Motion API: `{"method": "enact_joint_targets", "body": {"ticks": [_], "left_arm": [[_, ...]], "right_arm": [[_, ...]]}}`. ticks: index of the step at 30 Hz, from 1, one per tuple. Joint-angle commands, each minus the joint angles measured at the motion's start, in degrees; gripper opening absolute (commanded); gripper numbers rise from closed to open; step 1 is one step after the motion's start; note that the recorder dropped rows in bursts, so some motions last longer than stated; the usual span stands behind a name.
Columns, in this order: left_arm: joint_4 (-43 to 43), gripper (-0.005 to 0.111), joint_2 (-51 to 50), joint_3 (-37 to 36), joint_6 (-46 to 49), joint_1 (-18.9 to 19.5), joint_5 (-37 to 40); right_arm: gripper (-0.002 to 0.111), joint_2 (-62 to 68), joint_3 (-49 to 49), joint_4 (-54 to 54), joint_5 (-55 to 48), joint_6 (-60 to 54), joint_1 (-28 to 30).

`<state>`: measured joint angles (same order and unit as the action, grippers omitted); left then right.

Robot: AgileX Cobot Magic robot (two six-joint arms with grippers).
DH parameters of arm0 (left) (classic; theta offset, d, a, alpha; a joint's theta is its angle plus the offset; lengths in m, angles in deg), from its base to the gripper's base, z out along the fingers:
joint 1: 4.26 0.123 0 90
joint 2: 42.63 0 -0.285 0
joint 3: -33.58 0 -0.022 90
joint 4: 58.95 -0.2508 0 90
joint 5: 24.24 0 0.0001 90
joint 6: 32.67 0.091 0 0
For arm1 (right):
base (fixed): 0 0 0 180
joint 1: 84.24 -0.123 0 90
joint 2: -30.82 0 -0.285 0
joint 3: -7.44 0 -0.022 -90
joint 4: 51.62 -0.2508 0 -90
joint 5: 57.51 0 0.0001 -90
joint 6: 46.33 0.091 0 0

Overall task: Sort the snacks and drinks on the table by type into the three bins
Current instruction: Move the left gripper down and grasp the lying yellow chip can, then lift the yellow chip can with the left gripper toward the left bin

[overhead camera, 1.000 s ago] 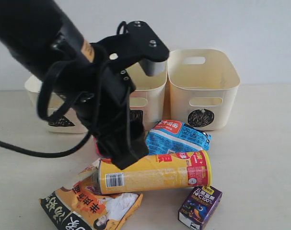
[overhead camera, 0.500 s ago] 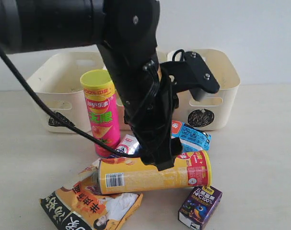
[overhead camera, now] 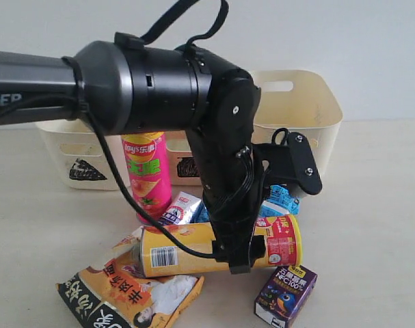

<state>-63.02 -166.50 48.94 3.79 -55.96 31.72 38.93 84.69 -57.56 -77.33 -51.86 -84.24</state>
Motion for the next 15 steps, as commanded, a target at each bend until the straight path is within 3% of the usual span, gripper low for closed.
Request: {"method": "enact_joint_targets", "body": {"ticks": [1, 12, 15], "left_arm": [[0.2, 0.081, -1.9, 0.0, 0.4, -0.3, -0.6], [0.3, 0.080, -7.3, 0.0, -1.6, -0.2, -0.3], [0.2, 0.067, -7.3, 0.0, -1.6, -0.2, -0.9]], "right_arm": [[0.001, -0.3, 0.0, 0.5, 0.2, 0.2, 0.1], [0.001, -0.3, 0.0, 0.5, 0.2, 0.2, 0.1], [0.001, -0.3, 0.0, 0.5, 0.2, 0.1, 0.1]]}}
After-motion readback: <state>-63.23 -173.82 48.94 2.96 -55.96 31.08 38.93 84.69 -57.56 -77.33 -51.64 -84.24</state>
